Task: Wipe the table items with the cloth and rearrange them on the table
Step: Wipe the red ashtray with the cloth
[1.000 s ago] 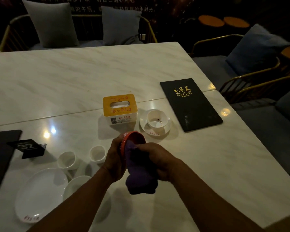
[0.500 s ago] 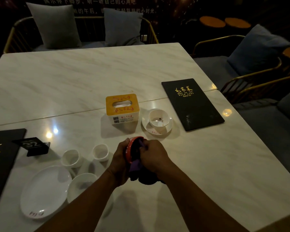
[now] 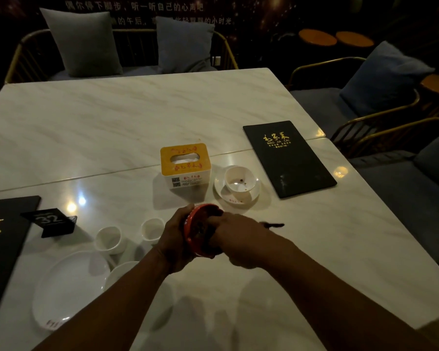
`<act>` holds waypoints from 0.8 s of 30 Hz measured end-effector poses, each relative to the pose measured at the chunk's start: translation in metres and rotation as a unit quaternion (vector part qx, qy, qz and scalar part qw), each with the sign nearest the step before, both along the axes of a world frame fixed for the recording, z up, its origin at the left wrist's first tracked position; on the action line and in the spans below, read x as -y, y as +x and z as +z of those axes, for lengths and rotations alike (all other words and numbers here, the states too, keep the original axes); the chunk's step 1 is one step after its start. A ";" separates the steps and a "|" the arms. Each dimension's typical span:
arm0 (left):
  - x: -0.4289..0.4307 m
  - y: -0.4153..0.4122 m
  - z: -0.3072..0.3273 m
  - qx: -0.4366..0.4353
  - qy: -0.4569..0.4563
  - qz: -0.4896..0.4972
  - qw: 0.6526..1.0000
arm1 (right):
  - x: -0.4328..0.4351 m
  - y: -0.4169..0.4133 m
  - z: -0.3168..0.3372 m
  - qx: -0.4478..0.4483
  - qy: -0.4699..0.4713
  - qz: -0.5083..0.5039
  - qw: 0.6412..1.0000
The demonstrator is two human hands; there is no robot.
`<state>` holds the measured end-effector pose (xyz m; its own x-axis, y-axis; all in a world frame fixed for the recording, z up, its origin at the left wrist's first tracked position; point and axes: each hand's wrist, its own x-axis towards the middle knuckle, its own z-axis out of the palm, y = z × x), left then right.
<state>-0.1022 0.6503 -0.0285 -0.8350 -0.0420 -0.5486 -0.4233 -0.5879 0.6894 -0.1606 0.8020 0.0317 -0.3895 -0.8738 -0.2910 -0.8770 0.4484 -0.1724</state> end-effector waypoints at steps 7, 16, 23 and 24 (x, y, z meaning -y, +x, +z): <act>-0.002 -0.001 0.008 -0.031 -0.001 0.001 1.000 | 0.006 0.002 0.006 -0.132 -0.140 0.037 0.981; 0.004 0.002 0.016 -0.042 -0.015 -0.009 0.999 | 0.002 0.005 0.000 0.019 -0.140 -0.004 0.990; 0.003 -0.004 0.019 -0.083 -0.030 0.000 0.996 | 0.003 -0.006 -0.003 -0.187 -0.160 0.032 0.969; 0.004 -0.003 0.019 -0.084 -0.032 0.004 0.996 | 0.001 -0.005 -0.007 -0.164 -0.145 -0.005 0.976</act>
<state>-0.1052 0.6466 -0.0095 -0.9142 -0.0801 -0.3972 -0.2943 -0.5427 0.7867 -0.1659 0.8006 0.0245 -0.4285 -0.8968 0.1105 -0.9025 0.4307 -0.0038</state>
